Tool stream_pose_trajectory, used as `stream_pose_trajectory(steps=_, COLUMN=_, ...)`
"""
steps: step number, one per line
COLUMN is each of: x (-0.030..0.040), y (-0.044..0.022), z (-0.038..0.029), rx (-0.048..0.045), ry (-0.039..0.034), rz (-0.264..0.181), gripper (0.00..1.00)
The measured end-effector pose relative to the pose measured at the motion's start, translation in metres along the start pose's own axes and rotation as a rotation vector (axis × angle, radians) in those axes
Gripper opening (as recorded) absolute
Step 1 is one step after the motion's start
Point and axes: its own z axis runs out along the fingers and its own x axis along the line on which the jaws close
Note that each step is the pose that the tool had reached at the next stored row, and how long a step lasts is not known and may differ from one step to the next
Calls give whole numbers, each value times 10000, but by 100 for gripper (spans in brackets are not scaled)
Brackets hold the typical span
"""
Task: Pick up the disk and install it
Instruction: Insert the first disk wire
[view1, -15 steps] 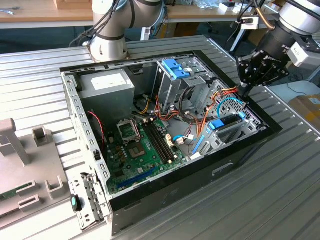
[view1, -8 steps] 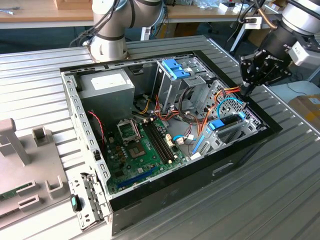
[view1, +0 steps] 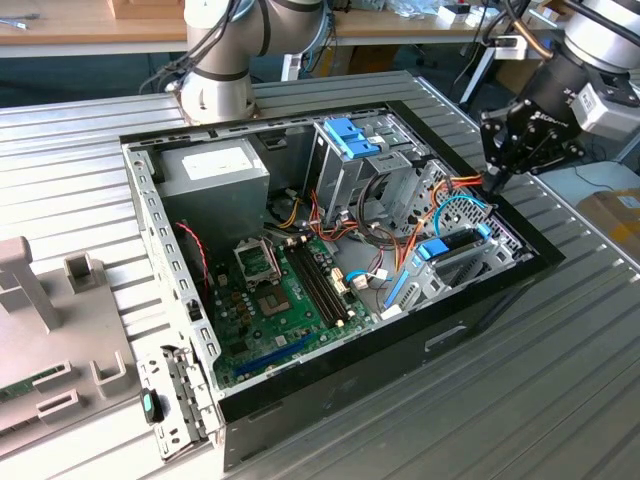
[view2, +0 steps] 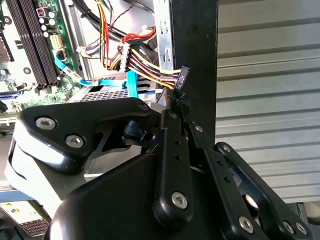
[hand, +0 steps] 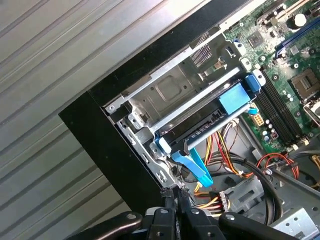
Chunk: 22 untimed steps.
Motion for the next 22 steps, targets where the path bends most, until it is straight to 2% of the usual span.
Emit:
stream_pose_trajectory(steps=4, x=-35, y=41, z=4, rx=-3, ry=5, rz=36, gripper=15)
stream_pose_trajectory(steps=7, x=-173, y=142, z=3, rx=-2, ry=4, rz=36, gripper=15)
stream_pose_trajectory(steps=11, x=-300, y=235, z=2, rx=-1, ry=4, rz=36, gripper=15)
stream_pose_trajectory(steps=12, x=-390, y=302, z=1, rx=-2, ry=4, rz=35, gripper=15)
stream_pose_trajectory(steps=16, x=-528, y=402, z=0, rx=-1, ry=5, rz=35, gripper=15)
stream_pose_trajectory(steps=20, x=-540, y=411, z=-1, rx=-4, ry=4, rz=34, gripper=15)
stream_pose_trajectory(steps=22, x=-504, y=385, z=0, rx=-13, ry=-9, rz=37, gripper=15)
